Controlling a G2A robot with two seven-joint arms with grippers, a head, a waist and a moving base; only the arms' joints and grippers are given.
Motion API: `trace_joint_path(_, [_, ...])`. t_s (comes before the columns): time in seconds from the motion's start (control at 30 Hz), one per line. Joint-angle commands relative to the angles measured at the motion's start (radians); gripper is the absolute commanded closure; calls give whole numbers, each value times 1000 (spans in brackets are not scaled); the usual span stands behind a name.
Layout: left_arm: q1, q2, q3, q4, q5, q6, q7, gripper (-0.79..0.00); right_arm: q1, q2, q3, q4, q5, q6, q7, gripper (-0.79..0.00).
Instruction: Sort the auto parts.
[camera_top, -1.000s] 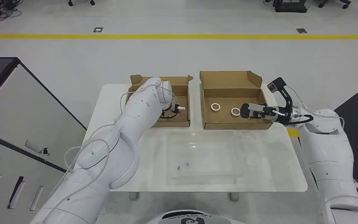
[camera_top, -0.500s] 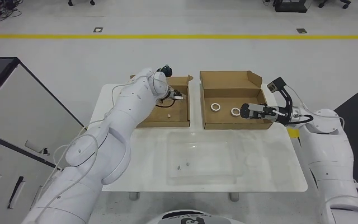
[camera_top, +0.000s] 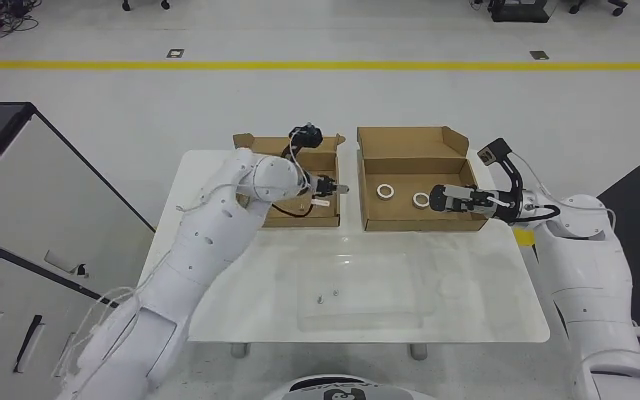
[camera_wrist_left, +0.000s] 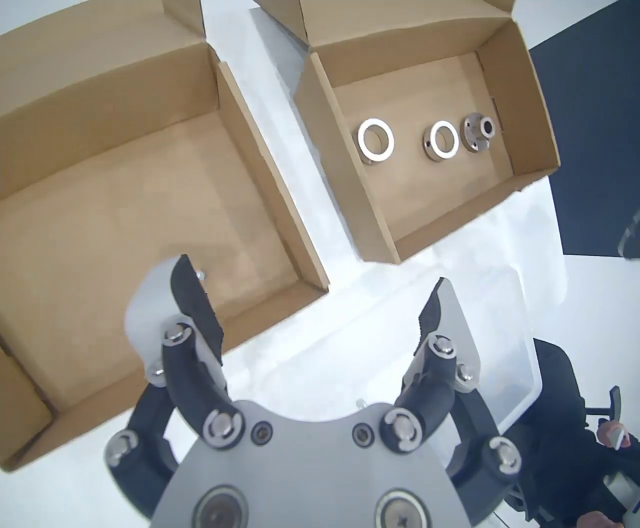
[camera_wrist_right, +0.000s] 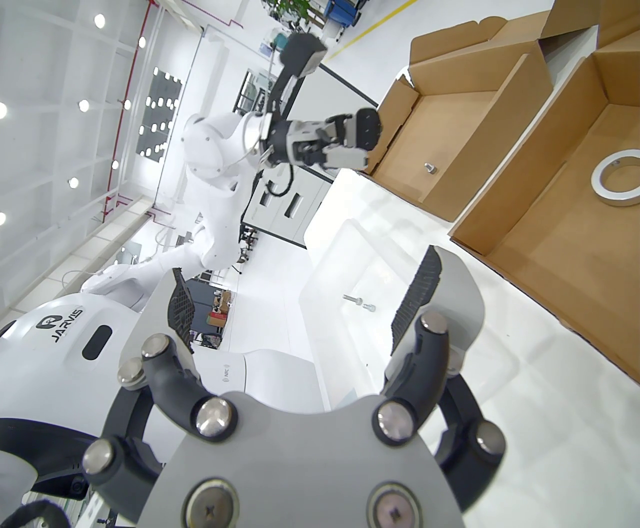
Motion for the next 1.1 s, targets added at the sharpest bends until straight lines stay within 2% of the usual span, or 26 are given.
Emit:
trace_joint_path(0.0, [101,23,-59,-175,33,-21,-51,-785,0,0,0,0,0,0,0,-785])
trace_joint_path(0.13, [179,45,-96,-291,57,-100,-112,-785,0,0,0,0,0,0,0,-785])
trace_joint_path(0.33, [212,57,-59,-367,97,-195,-175,-785,0,0,0,0,0,0,0,-785])
trace_joint_path(0.47, [201,60,-6,-378,113,-267,-241,-785,0,0,0,0,0,0,0,-785])
trace_joint_path(0.6, [181,59,27,-366,43,-326,-294,-785,0,0,0,0,0,0,0,-785])
trace_joint_path(0.97, [168,61,28,-361,58,-325,-309,-785,0,0,0,0,0,0,0,-785])
trace_joint_path(1.07, [178,62,52,-364,72,-360,-290,-785,0,0,0,0,0,0,0,-785])
